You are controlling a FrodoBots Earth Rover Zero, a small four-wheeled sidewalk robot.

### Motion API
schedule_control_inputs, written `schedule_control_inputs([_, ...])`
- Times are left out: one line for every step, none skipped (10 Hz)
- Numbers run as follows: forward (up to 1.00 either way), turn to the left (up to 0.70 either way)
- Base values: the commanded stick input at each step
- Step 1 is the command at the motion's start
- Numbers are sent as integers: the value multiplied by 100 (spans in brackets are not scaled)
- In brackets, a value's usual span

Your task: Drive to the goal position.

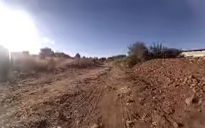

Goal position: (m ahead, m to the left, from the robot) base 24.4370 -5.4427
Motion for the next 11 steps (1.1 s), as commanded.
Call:
schedule_control_inputs([50, 0])
schedule_control_inputs([50, 0])
schedule_control_inputs([50, 0])
schedule_control_inputs([50, 0])
schedule_control_inputs([50, 0])
schedule_control_inputs([50, 0])
schedule_control_inputs([50, 0])
schedule_control_inputs([50, 0])
schedule_control_inputs([50, 0])
schedule_control_inputs([50, 0])
schedule_control_inputs([50, 0])
